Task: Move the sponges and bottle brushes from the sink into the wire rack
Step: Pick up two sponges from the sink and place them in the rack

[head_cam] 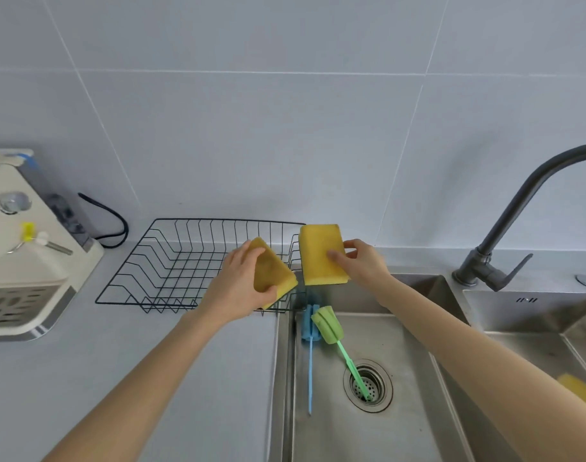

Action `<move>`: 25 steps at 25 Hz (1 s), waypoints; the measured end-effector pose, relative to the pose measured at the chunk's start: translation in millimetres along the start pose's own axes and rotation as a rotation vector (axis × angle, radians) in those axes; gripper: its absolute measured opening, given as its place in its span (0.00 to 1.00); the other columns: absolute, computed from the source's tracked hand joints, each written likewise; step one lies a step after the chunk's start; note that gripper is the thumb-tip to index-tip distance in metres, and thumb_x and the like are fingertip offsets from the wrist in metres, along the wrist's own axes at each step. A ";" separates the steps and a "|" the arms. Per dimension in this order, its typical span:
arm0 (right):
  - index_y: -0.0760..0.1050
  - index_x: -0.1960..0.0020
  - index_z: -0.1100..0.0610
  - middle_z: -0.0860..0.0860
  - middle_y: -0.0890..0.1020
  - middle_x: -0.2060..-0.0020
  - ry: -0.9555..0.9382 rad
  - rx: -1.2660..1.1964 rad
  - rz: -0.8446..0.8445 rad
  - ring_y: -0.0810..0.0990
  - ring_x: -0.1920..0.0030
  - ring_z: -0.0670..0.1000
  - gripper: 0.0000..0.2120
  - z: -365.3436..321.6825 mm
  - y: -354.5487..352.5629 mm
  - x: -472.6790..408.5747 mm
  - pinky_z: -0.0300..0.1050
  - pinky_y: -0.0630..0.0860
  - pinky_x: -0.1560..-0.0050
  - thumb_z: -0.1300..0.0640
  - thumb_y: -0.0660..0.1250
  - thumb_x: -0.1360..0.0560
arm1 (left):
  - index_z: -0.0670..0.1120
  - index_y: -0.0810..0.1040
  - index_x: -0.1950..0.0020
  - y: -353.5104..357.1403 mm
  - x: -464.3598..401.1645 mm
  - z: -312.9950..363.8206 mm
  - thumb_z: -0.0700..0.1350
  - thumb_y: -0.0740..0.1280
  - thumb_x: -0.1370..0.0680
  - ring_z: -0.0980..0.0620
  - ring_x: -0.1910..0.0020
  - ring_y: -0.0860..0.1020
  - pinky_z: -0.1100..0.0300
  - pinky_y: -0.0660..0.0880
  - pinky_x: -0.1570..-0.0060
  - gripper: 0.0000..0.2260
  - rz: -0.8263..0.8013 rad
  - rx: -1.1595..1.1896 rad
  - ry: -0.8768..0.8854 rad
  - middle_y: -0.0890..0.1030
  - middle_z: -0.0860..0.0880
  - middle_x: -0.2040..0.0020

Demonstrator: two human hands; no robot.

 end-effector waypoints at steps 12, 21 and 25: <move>0.63 0.30 0.59 0.58 0.77 0.41 -0.016 0.213 -0.104 0.75 0.54 0.53 0.24 -41.5 95.0 -50.6 0.41 0.72 0.60 0.50 0.61 0.23 | 0.46 0.59 0.28 -15.1 -38.2 -88.6 0.52 0.69 0.28 0.48 0.26 0.54 0.49 0.65 0.34 0.32 -0.033 0.007 -0.060 0.55 0.48 0.24; 0.66 0.38 0.66 0.61 0.75 0.47 0.072 0.509 -0.199 0.74 0.54 0.58 0.18 -36.1 142.9 -105.6 0.41 0.67 0.68 0.55 0.59 0.22 | 0.46 0.59 0.28 22.3 -74.8 -133.3 0.52 0.68 0.28 0.47 0.27 0.55 0.50 0.66 0.34 0.32 -0.131 0.049 -0.082 0.55 0.48 0.25; 0.67 0.39 0.66 0.63 0.75 0.42 0.077 0.602 -0.182 0.71 0.55 0.56 0.14 -32.1 157.7 -118.0 0.42 0.66 0.66 0.60 0.57 0.22 | 0.46 0.58 0.28 37.7 -84.7 -140.9 0.53 0.68 0.28 0.46 0.27 0.54 0.50 0.63 0.32 0.33 -0.168 0.054 -0.083 0.55 0.47 0.24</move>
Point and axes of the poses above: each hand's wrist, its own x-axis away from the middle knuckle, its own y-axis out of the palm, z = x × y, the point moved 6 cm from there along -x, towards the middle knuckle
